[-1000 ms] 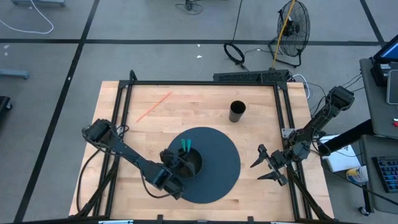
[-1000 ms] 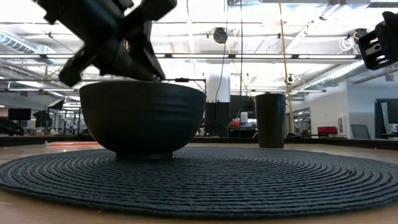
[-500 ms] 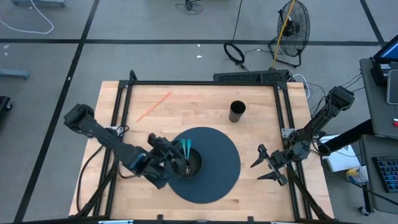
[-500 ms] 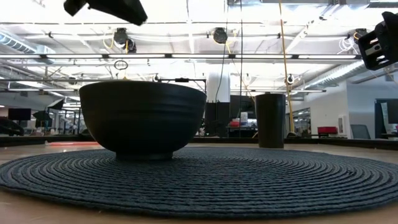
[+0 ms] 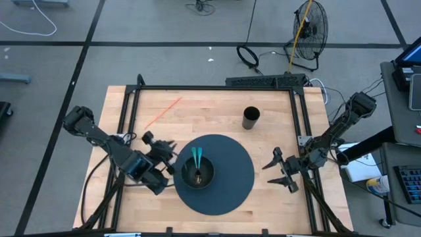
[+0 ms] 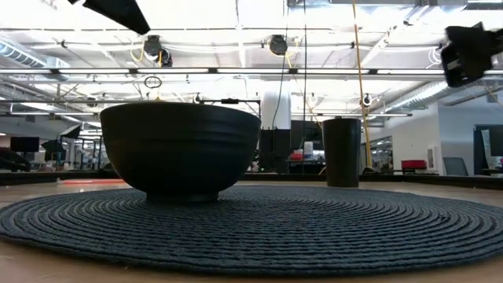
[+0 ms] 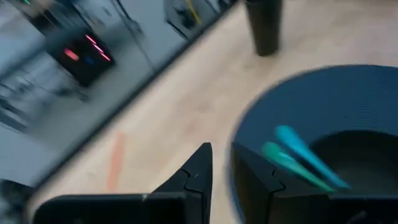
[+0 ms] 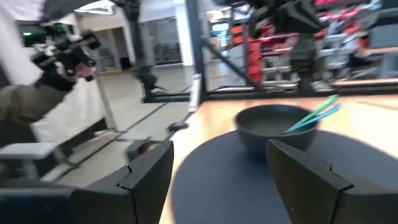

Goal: Pick & Place Utensil
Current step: Put the black cup on the blue mat to the right of the black bowl

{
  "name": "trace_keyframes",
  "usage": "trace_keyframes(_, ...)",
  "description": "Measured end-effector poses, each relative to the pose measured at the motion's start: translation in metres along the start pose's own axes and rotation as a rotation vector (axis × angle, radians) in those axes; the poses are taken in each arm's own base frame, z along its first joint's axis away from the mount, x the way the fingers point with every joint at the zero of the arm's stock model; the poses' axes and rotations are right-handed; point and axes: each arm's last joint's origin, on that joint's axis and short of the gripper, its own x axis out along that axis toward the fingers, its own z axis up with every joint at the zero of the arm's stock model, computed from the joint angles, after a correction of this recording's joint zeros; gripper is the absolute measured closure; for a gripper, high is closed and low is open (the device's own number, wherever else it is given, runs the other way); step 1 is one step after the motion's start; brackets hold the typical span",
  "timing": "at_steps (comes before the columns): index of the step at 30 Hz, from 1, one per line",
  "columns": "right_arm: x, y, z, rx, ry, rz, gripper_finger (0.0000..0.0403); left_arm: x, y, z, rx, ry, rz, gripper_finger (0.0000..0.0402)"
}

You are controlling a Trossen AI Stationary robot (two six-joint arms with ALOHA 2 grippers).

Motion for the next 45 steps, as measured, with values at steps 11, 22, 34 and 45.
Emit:
trace_keyframes(11,0.027,-0.036,0.030,-0.205,-0.047,-0.211,0.0151,-0.011,0.048,-0.028,0.068,-0.257,0.152,0.0339)
trace_keyframes(22,0.050,-0.044,0.069,-0.250,0.054,-0.284,0.0151,-0.013,0.035,-0.048,0.022,-0.324,-0.090,0.0339)
trace_keyframes(34,0.051,-0.050,0.078,-0.260,0.016,-0.429,0.0152,-0.024,0.002,-0.010,0.497,-0.645,-0.799,0.0339)
trace_keyframes(45,0.071,-0.056,0.113,-0.275,0.236,-0.529,0.0152,0.022,0.112,-0.009,0.237,-0.656,-0.593,0.0339)
